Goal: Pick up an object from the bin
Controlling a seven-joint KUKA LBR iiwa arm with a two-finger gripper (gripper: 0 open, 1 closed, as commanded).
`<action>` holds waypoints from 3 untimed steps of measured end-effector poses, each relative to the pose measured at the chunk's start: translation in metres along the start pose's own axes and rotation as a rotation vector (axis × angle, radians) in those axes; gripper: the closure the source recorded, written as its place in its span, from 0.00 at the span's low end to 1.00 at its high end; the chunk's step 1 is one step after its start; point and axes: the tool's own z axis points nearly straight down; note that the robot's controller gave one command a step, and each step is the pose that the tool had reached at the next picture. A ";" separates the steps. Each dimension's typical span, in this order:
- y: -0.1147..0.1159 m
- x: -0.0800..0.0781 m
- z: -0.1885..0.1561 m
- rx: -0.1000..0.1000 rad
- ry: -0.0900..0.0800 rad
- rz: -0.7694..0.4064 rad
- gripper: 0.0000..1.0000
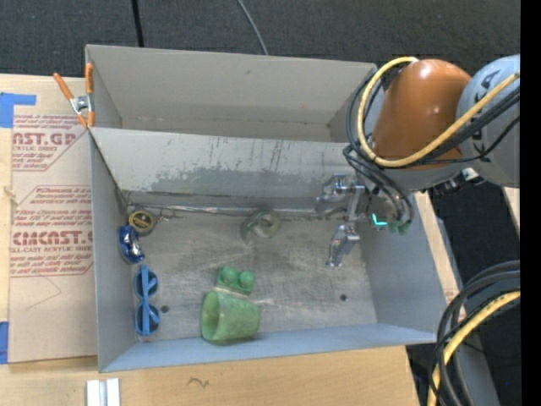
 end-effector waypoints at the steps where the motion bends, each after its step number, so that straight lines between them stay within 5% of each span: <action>1: 0.082 0.058 0.031 -0.001 -0.003 -0.202 0.00; 2: 0.134 0.038 0.082 0.002 -0.007 -0.327 0.00; 3: 0.119 0.001 0.123 -0.001 -0.003 -0.218 0.00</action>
Offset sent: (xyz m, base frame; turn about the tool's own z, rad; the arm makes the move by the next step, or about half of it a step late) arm -0.0573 0.0791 -0.0297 -0.1979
